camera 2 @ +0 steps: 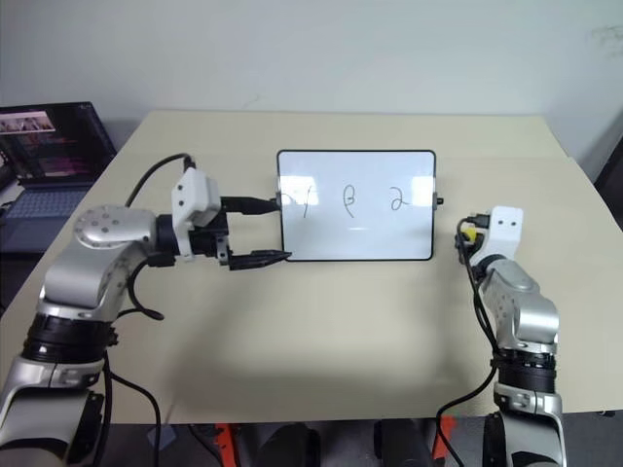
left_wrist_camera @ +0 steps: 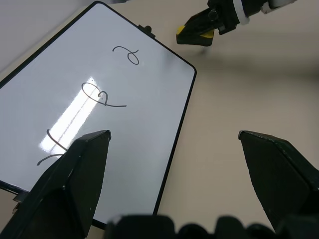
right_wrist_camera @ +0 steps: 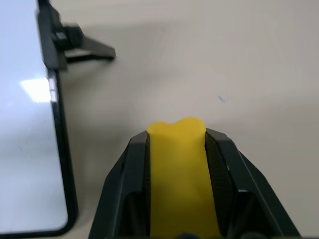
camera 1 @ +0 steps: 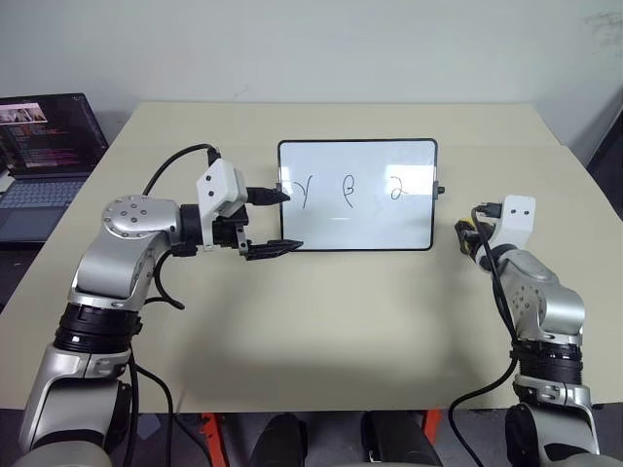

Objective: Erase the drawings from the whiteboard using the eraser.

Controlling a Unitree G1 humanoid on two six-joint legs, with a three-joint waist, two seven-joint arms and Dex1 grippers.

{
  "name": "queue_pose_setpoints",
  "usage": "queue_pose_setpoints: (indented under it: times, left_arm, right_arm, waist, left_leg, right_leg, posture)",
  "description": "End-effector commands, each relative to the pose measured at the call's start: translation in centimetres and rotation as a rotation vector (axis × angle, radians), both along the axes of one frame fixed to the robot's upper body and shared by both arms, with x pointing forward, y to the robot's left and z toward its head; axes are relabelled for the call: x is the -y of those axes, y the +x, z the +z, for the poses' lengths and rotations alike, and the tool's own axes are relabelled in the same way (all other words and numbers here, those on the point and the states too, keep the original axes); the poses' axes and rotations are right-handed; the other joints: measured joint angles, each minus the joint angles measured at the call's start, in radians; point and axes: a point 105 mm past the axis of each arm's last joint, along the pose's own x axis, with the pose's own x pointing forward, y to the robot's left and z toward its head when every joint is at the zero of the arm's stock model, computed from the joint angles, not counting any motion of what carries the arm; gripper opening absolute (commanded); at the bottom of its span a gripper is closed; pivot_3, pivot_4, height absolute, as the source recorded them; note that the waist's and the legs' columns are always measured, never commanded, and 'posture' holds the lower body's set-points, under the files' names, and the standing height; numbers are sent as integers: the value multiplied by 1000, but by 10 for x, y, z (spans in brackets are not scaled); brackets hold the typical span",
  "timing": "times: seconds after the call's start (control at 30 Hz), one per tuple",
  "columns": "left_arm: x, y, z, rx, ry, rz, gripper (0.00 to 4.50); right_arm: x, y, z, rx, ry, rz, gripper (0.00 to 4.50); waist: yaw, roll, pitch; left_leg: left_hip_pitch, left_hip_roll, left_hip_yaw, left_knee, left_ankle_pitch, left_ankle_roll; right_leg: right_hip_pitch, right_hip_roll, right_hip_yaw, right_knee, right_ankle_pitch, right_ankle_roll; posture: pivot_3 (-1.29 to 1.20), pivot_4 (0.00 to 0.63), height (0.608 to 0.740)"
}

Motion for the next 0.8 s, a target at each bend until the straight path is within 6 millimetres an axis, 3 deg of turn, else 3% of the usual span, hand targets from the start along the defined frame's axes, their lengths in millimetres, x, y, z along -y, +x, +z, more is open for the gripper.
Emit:
queue_pose_setpoints:
  times: [0.03, 0.13, 0.5, 0.8]
  left_arm:
    - [-3, 3, 19, 86, -17, 16, 4500]
    - [-5, 5, 18, 92, -12, 27, 4500]
    - [-10, 8, 16, 117, -1, 56, 4500]
    - [-12, 10, 13, 120, 14, 58, 4500]
  right_arm:
    - [-17, 3, 50, 183, -101, 63, 1174]
    - [-34, 4, 61, 227, -144, 140, 1174]
    - [-66, 7, 80, 356, -248, 268, 1174]
    - [-97, 27, 88, 414, -251, 344, 1174]
  waist:
    - [0, 0, 0]
    - [1, 0, 0]
    - [0, 0, 0]
    - [0, 0, 0]
  left_leg:
    - [0, 0, 0, 0, 0, 0]
    - [0, 0, 0, 0, 0, 0]
    - [-1, 0, 0, 0, 0, 0]
    - [-1, 0, 1, 0, 0, 0]
  right_leg:
    - [0, 0, 0, 0, 0, 0]
    - [0, 0, 0, 0, 0, 0]
    - [-1, 0, 0, 0, 0, 0]
    - [-2, 0, 0, 0, 0, 0]
  posture:
    - [0, 150, 740]
    - [0, 150, 740]
    - [0, 150, 740]
    - [0, 150, 740]
